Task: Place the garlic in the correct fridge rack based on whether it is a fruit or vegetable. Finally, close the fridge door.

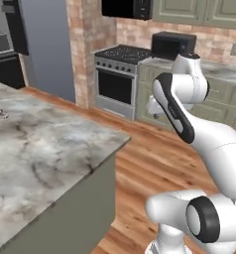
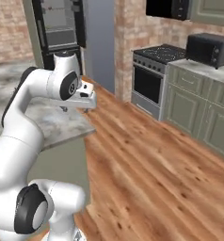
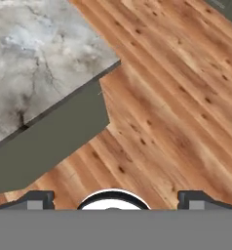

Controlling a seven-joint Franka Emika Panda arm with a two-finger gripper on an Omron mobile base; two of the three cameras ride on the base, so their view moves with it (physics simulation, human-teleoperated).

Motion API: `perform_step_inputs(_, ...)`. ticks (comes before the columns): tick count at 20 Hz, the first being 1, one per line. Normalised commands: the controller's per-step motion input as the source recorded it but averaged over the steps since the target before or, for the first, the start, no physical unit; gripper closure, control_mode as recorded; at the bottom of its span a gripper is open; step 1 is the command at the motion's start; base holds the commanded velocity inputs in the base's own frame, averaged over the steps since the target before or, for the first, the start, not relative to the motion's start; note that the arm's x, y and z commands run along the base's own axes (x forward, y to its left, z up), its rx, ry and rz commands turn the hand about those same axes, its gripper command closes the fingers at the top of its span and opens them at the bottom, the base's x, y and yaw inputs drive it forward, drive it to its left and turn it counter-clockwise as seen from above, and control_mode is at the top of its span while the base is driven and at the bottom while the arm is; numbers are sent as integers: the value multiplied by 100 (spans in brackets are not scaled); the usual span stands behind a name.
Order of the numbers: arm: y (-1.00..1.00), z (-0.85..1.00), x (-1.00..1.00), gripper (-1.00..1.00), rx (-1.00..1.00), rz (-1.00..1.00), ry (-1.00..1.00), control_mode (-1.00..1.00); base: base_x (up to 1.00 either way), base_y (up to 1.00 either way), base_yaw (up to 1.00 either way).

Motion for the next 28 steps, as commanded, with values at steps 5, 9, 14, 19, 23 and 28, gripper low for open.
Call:
perform_step_inputs(5,0,0,0,-100,0,0,0,100,38,-77,46)
perform_step_inputs(9,0,0,0,-100,0,0,0,100,43,-73,46)
perform_step_inputs(14,0,0,0,-100,0,0,0,100,53,-63,52)
perform_step_inputs(19,0,0,0,-100,0,0,0,100,43,-64,54)
perform_step_inputs(23,0,0,0,-100,0,0,0,100,33,-76,50)
perform_step_inputs(28,0,0,0,-100,0,0,0,100,31,-80,47)
